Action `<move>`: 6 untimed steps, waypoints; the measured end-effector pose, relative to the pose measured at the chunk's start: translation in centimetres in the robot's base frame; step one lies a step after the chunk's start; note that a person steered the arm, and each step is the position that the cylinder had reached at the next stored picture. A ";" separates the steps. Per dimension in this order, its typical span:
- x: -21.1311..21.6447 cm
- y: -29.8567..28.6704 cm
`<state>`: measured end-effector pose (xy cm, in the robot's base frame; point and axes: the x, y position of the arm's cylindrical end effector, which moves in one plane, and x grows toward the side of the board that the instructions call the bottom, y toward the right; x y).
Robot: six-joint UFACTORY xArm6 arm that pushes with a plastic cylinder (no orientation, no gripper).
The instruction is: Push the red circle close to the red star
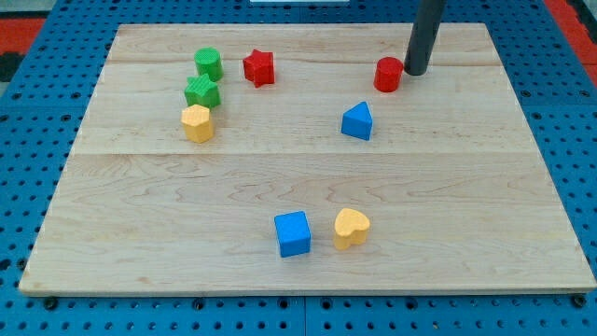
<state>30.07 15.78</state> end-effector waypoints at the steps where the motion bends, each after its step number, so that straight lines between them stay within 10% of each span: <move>1: 0.9 0.4; 4: 0.8 -12.8; 6: 1.5 -2.8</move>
